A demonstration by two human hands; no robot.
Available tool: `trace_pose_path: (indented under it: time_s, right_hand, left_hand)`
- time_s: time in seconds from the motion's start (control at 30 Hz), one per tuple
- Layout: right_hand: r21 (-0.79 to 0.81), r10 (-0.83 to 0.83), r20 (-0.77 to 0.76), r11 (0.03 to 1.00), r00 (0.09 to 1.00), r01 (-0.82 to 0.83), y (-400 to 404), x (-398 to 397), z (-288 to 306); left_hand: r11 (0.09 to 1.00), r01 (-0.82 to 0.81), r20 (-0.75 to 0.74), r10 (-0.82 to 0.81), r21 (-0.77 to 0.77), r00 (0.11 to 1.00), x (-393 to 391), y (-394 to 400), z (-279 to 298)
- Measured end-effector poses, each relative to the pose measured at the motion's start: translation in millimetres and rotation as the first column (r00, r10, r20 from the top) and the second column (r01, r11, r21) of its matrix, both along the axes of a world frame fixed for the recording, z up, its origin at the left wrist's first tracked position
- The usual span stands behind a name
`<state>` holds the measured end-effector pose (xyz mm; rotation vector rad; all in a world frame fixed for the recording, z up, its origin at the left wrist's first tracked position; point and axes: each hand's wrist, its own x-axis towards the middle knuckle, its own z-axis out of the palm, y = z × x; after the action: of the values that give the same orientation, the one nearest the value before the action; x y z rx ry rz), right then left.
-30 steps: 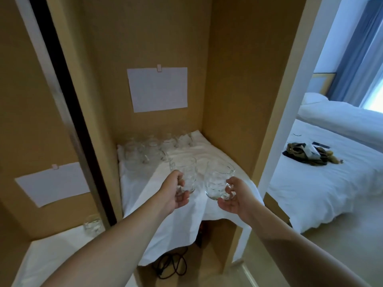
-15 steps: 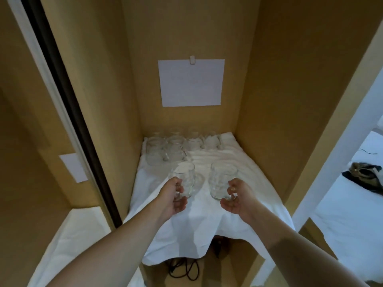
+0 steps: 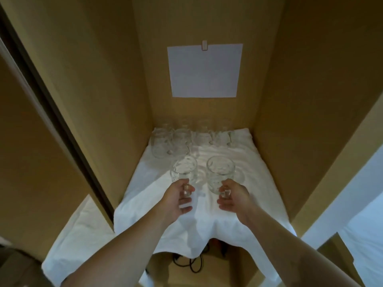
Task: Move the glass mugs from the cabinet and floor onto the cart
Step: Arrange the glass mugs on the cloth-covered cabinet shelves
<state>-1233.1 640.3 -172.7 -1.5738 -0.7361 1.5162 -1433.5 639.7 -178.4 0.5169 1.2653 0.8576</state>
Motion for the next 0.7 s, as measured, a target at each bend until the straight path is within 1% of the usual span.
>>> trace_pose_path:
  time_s: [0.07,0.1,0.17,0.2,0.23,0.3,0.37,0.43,0.47,0.5,0.53,0.63,0.7]
  right_hand:
    - [0.013,0.031,0.075,0.999,0.997,-0.032,4.6,7.7,-3.7]
    - [0.046,0.04,0.149,0.998,0.988,-0.047,6.4,12.0,-6.4]
    - [0.123,0.047,0.33,0.988,0.943,-0.092,11.4,22.5,-13.8]
    - [0.149,0.033,0.365,0.984,0.931,-0.093,14.0,27.4,-16.9]
    - [0.164,0.026,0.337,0.983,0.941,-0.086,16.2,32.0,-18.9]
    - [0.191,0.01,0.221,0.98,0.975,-0.053,23.8,38.6,-24.3]
    - [0.218,0.036,0.248,0.971,0.968,-0.092,31.7,45.4,-29.0]
    - [0.216,0.087,0.275,0.965,0.958,-0.15,36.7,49.0,-32.8]
    - [0.21,0.131,0.284,0.958,0.95,-0.195,38.7,49.3,-33.4]
    - [0.21,0.192,0.301,0.942,0.934,-0.261,41.1,48.8,-34.4]
    - [0.2,0.256,0.324,0.923,0.911,-0.33,42.7,47.7,-34.0]
    - [0.173,0.363,0.341,0.883,0.867,-0.437,50.0,46.2,-34.4]
    - [0.173,0.399,0.351,0.861,0.847,-0.477,55.1,45.9,-31.6]
  left_hand:
    - [0.999,0.035,-0.042,-0.035,0.008,0.999,-2.9,0.4,-1.0]
    - [0.999,0.049,-0.075,-0.048,0.013,0.996,-6.0,0.7,-1.4]
    - [0.999,0.04,-0.147,-0.036,0.022,0.989,-10.3,-0.4,-0.9]
    - [0.999,0.027,-0.175,-0.021,0.031,0.984,-11.6,-1.8,-0.3]
    - [0.999,0.014,-0.2,-0.006,0.041,0.98,-13.1,-3.0,-0.8]
    - [0.997,-0.005,-0.231,0.022,0.075,0.973,-15.5,-5.5,-2.9]
    - [0.99,-0.048,-0.186,0.073,0.136,0.98,-18.3,-7.5,-8.6]
    - [0.975,-0.126,-0.109,0.148,0.185,0.983,-20.3,-9.0,-17.1]
    - [0.965,-0.169,-0.098,0.192,0.202,0.977,-21.0,-9.7,-20.5]
    - [0.955,-0.2,-0.13,0.231,0.218,0.964,-22.5,-9.4,-24.0]
    - [0.951,-0.204,-0.195,0.251,0.233,0.948,-23.8,-8.4,-26.8]
    - [0.966,-0.103,-0.405,0.195,0.237,0.893,-25.9,-3.5,-26.3]
    - [0.965,-0.025,-0.485,0.155,0.263,0.86,-23.5,2.7,-20.5]
